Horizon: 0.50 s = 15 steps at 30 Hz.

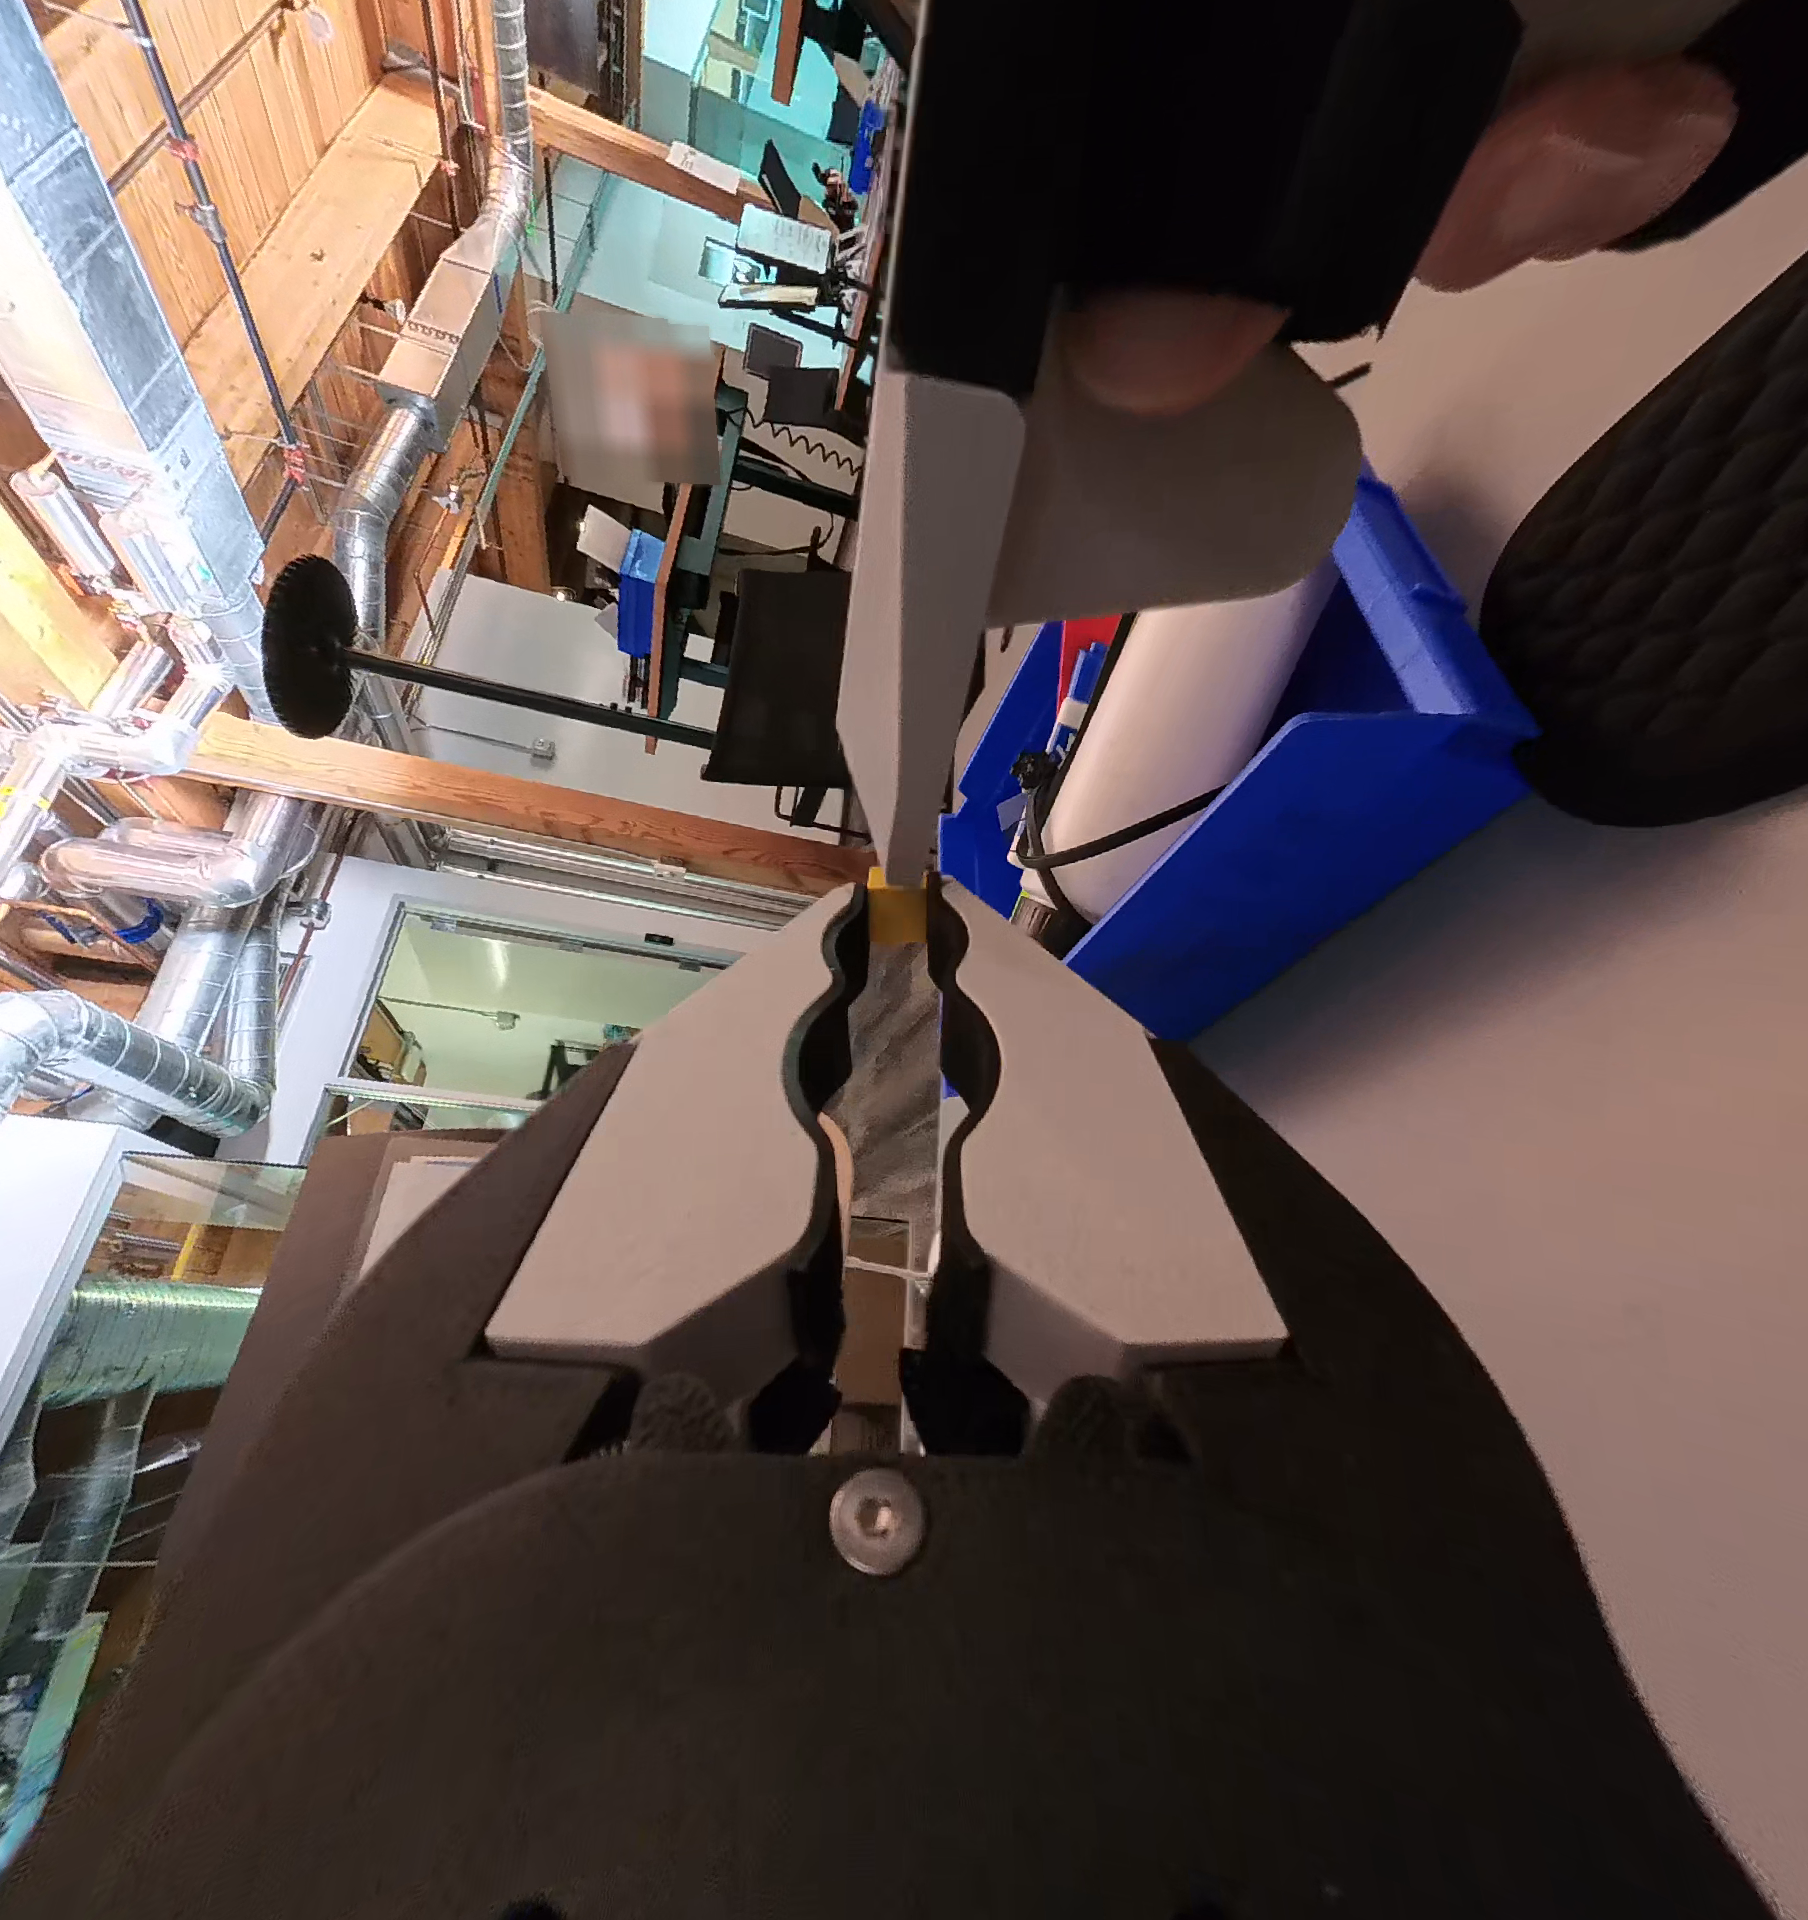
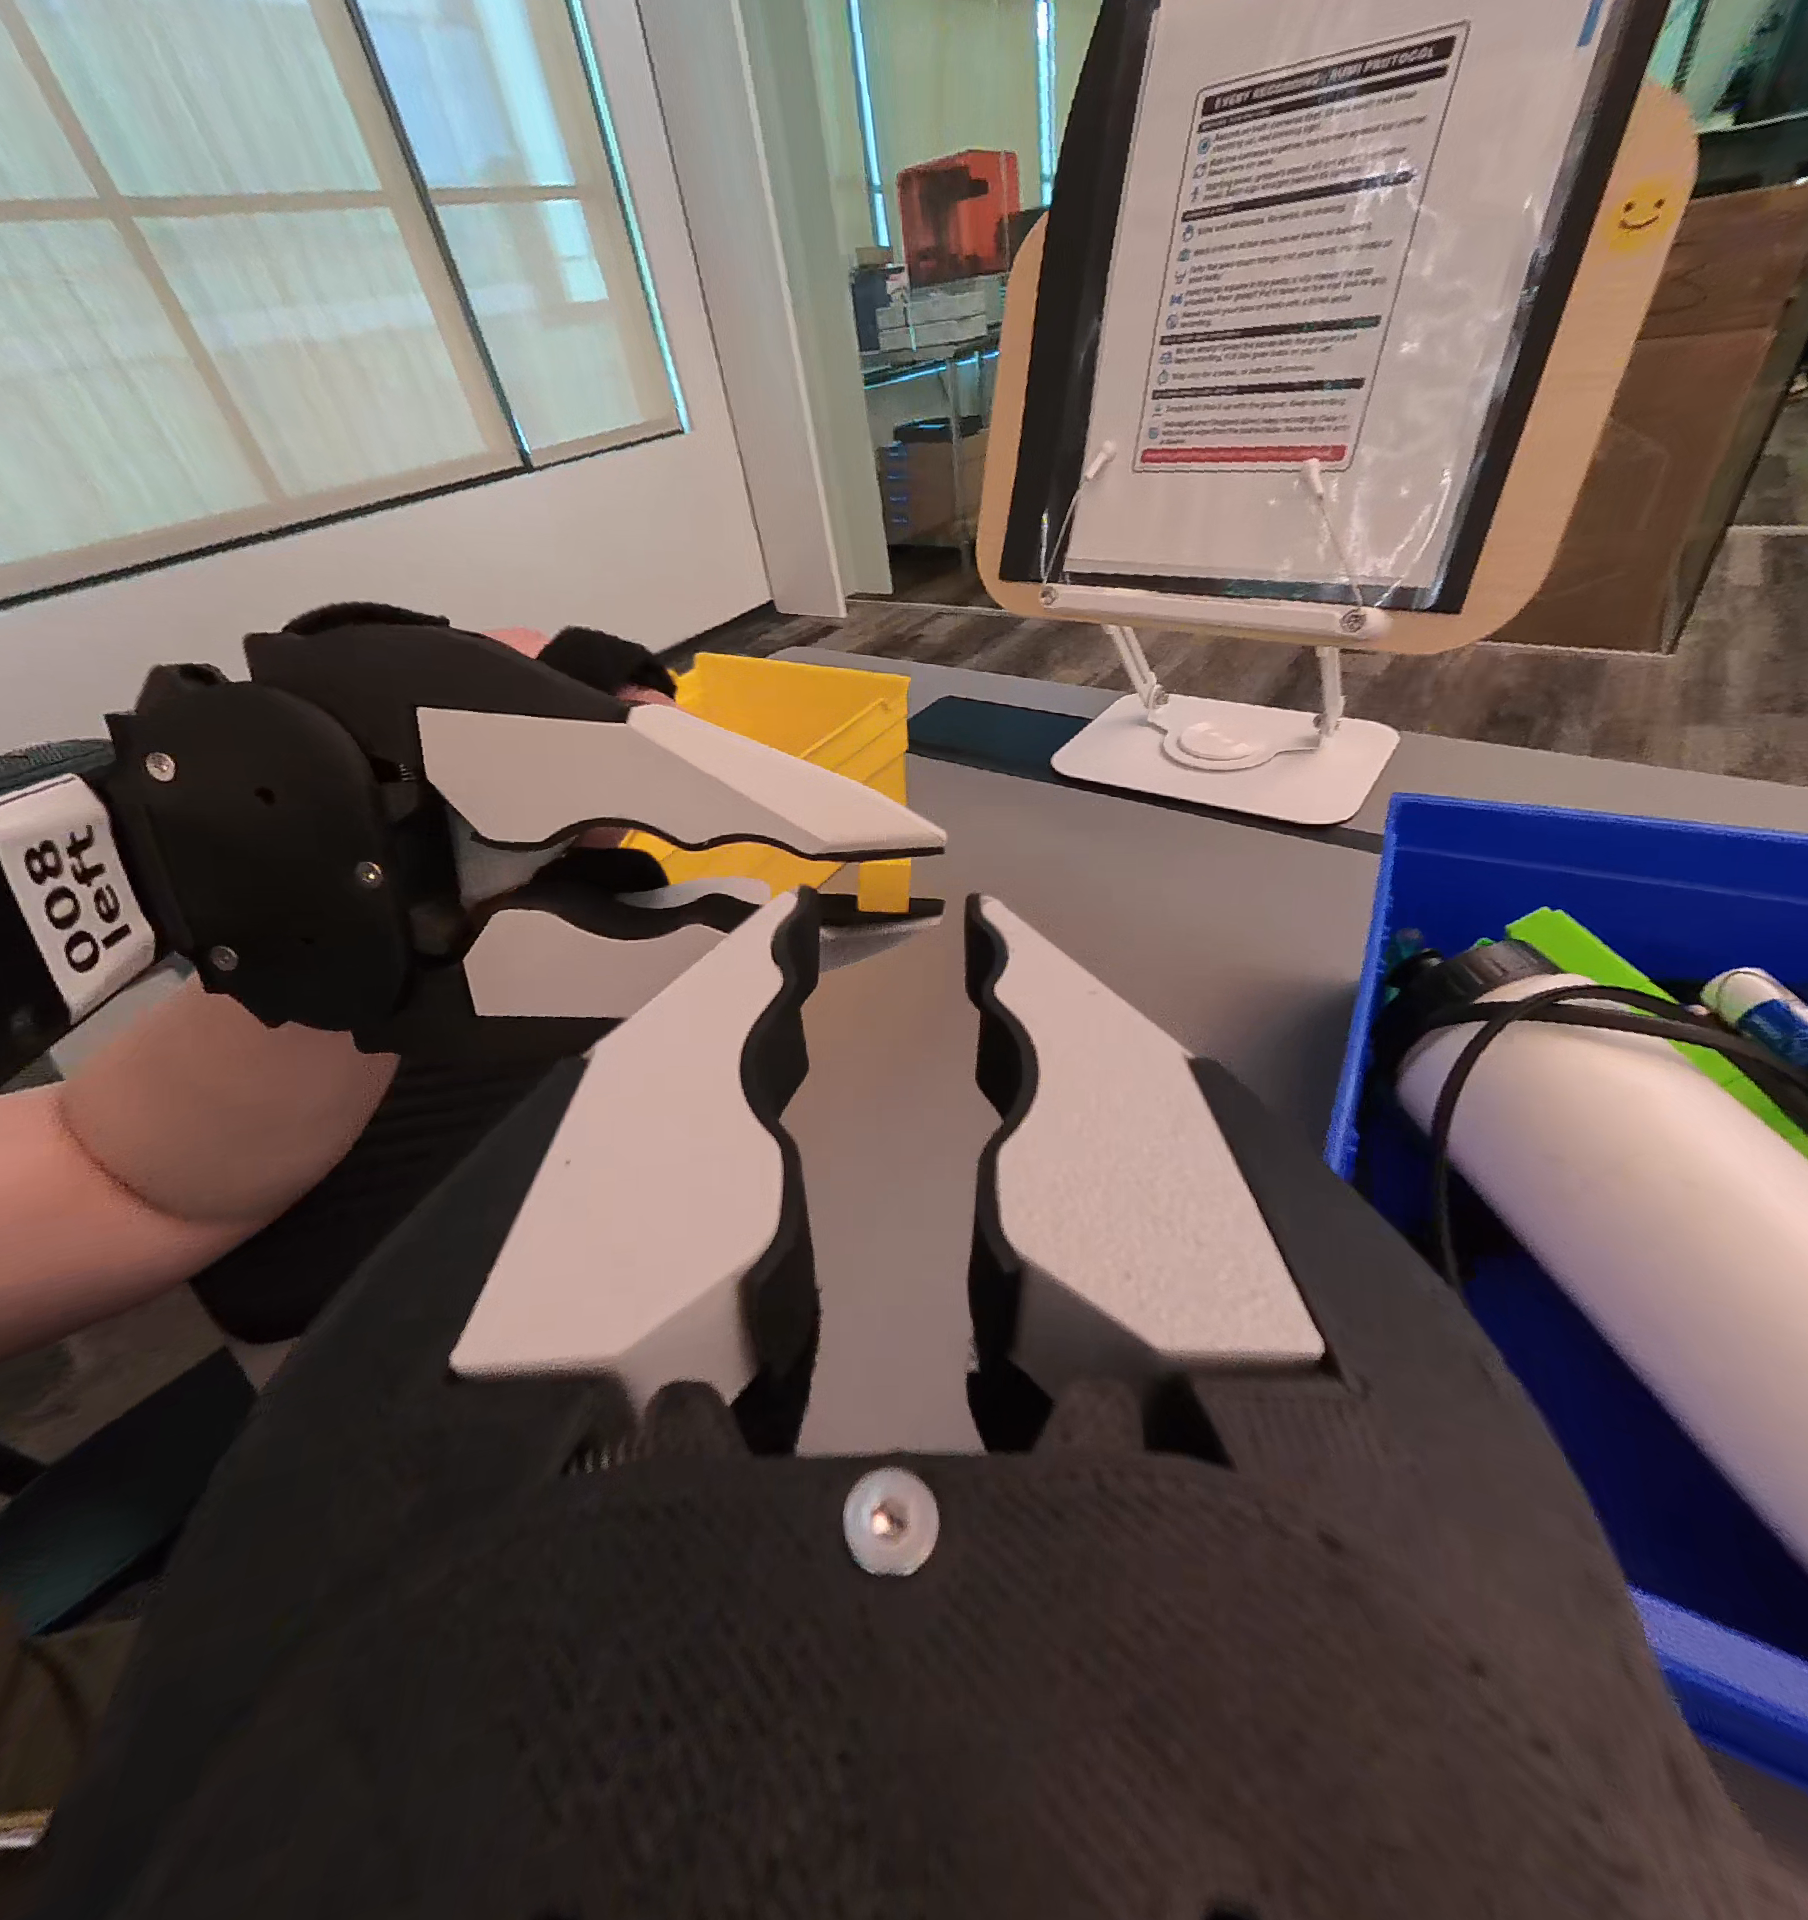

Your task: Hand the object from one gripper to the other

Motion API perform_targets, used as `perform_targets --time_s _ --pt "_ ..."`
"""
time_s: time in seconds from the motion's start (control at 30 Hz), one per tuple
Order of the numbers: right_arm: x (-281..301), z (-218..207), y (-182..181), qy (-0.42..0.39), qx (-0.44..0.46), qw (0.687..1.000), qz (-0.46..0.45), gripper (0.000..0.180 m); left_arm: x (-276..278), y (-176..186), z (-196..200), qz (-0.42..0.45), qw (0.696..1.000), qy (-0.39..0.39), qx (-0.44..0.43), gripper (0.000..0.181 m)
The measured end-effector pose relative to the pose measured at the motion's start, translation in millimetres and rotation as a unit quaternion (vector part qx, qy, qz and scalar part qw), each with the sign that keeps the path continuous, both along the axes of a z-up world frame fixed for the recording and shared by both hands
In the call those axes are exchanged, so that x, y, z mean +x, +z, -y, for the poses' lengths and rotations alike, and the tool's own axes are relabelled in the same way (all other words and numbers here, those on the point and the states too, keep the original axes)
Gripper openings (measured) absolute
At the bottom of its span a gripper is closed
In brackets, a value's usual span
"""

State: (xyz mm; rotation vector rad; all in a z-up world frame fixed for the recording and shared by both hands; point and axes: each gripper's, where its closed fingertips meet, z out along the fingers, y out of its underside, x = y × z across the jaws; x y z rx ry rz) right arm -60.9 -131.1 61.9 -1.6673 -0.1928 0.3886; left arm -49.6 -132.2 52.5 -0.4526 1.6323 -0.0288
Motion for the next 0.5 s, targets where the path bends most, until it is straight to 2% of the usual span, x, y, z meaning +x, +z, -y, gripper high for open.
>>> perform_targets --time_s 0.5 --pt "-1 -5 -12 0.036 -0.02 0.998 -0.042 0.015 3 -10 7 -0.024 1.0 -0.008 -0.009 0.008"
